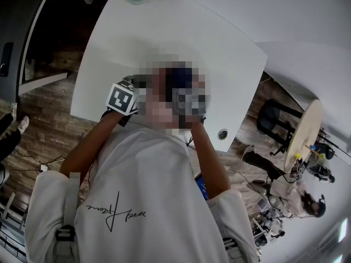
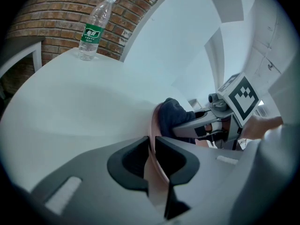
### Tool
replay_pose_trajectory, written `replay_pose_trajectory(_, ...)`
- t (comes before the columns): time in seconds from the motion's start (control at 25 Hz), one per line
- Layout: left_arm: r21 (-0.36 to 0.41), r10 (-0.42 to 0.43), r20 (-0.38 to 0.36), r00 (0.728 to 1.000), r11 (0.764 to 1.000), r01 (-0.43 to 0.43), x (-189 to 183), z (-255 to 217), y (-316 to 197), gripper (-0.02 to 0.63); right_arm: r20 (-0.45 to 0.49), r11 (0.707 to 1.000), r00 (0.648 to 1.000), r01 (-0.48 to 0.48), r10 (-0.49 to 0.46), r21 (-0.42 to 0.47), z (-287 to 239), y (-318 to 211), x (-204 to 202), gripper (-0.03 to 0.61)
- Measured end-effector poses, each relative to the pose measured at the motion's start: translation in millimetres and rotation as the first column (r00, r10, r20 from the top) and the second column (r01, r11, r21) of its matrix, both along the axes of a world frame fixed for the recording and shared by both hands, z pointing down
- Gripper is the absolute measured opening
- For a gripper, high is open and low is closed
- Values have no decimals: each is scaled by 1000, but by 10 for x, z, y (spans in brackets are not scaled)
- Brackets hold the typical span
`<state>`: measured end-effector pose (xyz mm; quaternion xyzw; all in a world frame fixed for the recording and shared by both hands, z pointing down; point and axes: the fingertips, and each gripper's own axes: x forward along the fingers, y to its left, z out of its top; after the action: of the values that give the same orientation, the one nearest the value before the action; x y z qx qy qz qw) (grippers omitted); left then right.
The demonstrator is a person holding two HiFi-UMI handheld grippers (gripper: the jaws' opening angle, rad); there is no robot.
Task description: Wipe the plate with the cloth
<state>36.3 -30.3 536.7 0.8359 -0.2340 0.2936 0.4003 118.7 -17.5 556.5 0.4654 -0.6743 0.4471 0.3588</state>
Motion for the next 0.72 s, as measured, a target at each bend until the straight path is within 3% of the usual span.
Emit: replay_pose_trajectory(0.72,0,-2,-5,1000,1000,2,-19,15,5,60,23,999,999,38,-39,18,3,-14,-224,103)
